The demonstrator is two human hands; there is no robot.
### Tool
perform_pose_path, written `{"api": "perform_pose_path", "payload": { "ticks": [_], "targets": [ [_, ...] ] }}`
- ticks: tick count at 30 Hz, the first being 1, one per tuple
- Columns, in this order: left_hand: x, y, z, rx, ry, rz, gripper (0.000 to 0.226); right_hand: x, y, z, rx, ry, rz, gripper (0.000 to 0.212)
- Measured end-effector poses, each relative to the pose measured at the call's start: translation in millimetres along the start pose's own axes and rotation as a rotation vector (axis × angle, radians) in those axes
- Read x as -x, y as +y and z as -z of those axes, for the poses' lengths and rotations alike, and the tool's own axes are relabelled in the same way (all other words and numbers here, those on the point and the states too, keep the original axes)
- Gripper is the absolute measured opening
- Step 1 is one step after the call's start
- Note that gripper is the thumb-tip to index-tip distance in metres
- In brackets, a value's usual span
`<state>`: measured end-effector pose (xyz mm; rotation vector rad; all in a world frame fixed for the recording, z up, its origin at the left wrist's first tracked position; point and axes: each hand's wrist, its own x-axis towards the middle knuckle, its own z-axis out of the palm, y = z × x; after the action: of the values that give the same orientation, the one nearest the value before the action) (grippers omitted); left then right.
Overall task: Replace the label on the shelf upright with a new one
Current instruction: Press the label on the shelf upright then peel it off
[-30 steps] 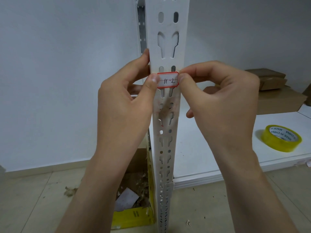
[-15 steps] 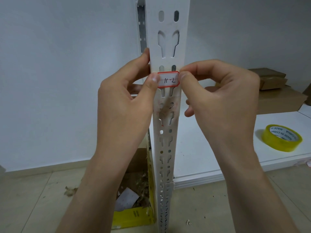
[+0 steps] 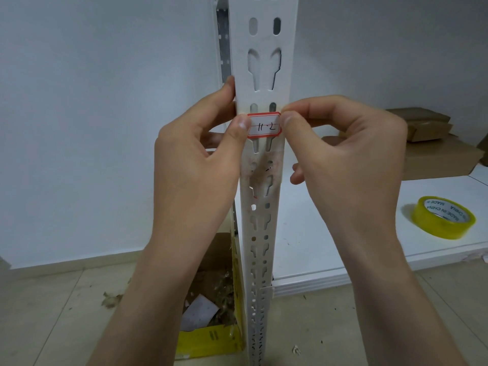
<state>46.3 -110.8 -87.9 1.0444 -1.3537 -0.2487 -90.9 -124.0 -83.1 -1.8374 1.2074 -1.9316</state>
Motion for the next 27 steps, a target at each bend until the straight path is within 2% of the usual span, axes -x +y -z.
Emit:
{"api": "perform_pose_path", "payload": {
  "ticks": [6, 11, 15, 21, 24, 27],
  "targets": [
    [-0.2, 0.0, -0.4, 0.007, 0.0, -0.008, 0.042, -0.5, 0.4, -1.6, 0.033, -0.009, 0.062, 0.012],
    [0.2, 0.2, -0.6, 0.003, 0.0, 0.0, 0.042, -1.8, 2.7, 2.7, -0.002, -0.047, -0.004, 0.013],
    [0.2, 0.9, -0.3, 0.009, -0.004, -0.001, 0.042, 0.1, 4.4, 0.1, 0.006, 0.009, 0.046, 0.007],
    [0.2, 0.1, -0.7, 0.001, 0.001, 0.001, 0.042, -1.6, 6.1, -2.1, 0.056, -0.028, 0.118, 0.01],
    [0.0, -0.1, -0.6, 0.002, 0.003, -0.001, 0.042, -3.3, 6.4, 1.6, 0.024, -0.068, 0.056, 0.013],
    [0.3, 0.3, -0.7, 0.002, 0.005, 0.003, 0.042, -2.7, 6.7, 3.0, -0.001, -0.033, 0.059, 0.012]
  ]
}}
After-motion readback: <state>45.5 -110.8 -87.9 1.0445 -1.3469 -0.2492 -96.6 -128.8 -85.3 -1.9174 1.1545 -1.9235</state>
